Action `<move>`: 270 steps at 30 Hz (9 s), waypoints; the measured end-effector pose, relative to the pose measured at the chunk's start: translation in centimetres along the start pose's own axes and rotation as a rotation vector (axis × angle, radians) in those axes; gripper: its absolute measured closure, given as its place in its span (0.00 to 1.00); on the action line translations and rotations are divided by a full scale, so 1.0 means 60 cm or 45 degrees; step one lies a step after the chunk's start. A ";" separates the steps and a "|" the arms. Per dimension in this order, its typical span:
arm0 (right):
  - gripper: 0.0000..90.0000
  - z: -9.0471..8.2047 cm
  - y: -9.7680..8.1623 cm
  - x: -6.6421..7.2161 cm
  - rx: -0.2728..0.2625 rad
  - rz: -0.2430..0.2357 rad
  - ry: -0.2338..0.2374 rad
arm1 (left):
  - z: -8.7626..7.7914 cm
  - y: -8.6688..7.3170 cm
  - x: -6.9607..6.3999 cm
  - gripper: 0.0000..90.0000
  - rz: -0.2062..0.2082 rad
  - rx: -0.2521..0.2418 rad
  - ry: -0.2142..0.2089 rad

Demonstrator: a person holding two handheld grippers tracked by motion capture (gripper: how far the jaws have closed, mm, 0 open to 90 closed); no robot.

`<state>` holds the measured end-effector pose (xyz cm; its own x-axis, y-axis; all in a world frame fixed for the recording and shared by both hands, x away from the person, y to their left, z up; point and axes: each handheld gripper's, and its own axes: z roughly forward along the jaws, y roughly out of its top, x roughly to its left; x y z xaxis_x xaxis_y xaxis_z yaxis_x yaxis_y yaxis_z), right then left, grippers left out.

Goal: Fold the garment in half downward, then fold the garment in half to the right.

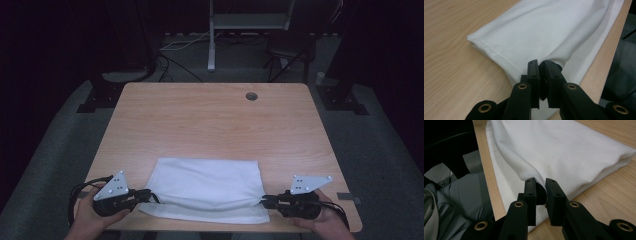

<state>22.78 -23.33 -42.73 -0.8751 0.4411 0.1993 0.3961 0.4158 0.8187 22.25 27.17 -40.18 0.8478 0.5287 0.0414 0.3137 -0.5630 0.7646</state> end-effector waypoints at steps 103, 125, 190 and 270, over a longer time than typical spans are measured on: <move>0.37 -0.029 0.005 -0.019 0.013 0.069 -0.136 | -0.015 -0.023 0.070 0.34 -0.313 -0.082 -0.010; 0.28 -0.017 0.037 -0.067 -0.026 0.148 -0.212 | 0.046 0.027 0.131 0.32 -0.326 -0.061 0.028; 0.37 0.077 0.075 -0.134 0.047 0.207 -0.224 | 0.113 0.044 0.156 0.32 -0.329 -0.006 -0.067; 0.45 0.160 0.154 -0.082 0.079 -0.078 -0.326 | 0.231 0.123 0.260 0.41 -0.568 0.069 0.085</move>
<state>33.42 -14.02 -41.35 -0.8022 0.5971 0.0015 0.3681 0.4924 0.7887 43.71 22.43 -42.80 0.5955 0.7660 -0.2421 0.6657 -0.3020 0.6824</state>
